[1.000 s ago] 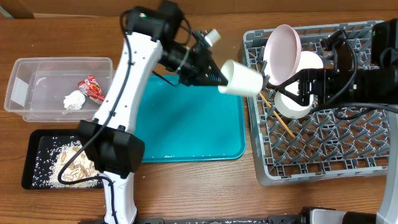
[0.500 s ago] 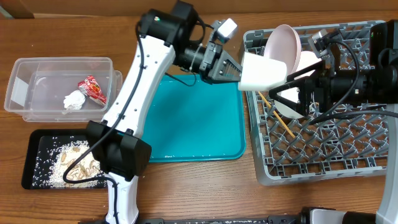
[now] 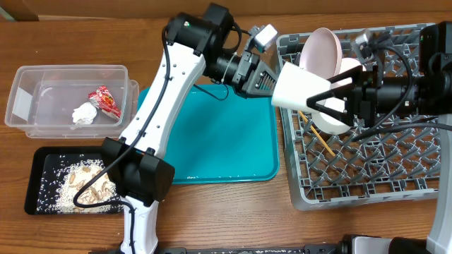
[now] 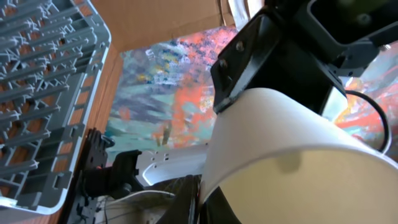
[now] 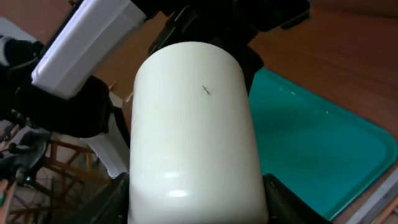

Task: Sort waste into correct bins and load items into the dishwasher
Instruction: 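Hand the white cup from the left gripper to the right gripper, then lower the cup upside down into the rack with the right gripper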

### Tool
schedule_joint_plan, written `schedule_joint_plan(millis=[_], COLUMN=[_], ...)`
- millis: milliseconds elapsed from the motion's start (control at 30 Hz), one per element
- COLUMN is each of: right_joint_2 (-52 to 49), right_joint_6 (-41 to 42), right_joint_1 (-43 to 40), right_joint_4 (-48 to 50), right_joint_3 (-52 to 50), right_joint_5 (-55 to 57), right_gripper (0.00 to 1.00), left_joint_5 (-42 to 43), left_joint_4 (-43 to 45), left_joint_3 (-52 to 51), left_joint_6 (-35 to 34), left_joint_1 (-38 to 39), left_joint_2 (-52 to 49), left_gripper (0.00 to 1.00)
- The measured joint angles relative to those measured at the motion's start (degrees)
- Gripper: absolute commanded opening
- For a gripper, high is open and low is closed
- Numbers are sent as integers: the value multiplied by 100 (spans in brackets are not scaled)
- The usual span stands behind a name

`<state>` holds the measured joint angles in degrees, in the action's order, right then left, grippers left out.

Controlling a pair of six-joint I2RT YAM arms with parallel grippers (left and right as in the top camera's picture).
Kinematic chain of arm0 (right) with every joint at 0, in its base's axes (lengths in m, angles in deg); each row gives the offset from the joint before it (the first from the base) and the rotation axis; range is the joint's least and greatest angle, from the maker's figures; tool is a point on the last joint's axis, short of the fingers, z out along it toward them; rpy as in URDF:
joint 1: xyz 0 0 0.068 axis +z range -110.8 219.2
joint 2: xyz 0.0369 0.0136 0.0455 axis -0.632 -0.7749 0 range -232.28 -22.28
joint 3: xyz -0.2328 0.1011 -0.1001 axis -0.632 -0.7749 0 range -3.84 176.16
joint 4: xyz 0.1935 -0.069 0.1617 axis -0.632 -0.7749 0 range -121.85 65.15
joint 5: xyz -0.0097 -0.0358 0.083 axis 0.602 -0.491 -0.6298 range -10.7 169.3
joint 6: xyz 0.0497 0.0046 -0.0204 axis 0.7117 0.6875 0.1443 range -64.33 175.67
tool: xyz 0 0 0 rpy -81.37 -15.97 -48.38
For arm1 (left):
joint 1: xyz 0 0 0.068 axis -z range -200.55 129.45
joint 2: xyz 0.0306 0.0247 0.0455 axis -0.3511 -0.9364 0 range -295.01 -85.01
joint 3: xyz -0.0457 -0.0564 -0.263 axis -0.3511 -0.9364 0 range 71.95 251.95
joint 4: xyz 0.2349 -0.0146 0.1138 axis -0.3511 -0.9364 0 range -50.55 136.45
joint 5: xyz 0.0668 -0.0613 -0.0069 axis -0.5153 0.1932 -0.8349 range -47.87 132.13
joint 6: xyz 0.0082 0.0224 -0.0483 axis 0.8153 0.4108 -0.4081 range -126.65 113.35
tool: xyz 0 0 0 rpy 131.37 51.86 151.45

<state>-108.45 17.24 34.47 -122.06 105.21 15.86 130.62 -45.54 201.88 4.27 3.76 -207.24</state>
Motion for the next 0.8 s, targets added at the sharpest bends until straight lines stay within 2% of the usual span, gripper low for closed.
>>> schedule_joint_plan(millis=[333,400,533,800], right_joint_2=[-4,-4,-4,-15], right_joint_6=[-35,-33,-33,-35], right_joint_1=[0,0,20,24], right_joint_4=[28,42,94,208], right_joint_3=[-4,-4,-15,-33], right_joint_5=[-61,-57,-13,114], right_gripper=[50,45,43,39], left_joint_5=[42,-9,-223,-791], left_joint_4=[74,74,74,74], left_joint_3=[0,0,2,4], left_joint_6=[4,4,11,-24], left_joint_1=[-9,-7,4,9], left_joint_2=[0,0,0,0], left_gripper=[6,7,23,24])
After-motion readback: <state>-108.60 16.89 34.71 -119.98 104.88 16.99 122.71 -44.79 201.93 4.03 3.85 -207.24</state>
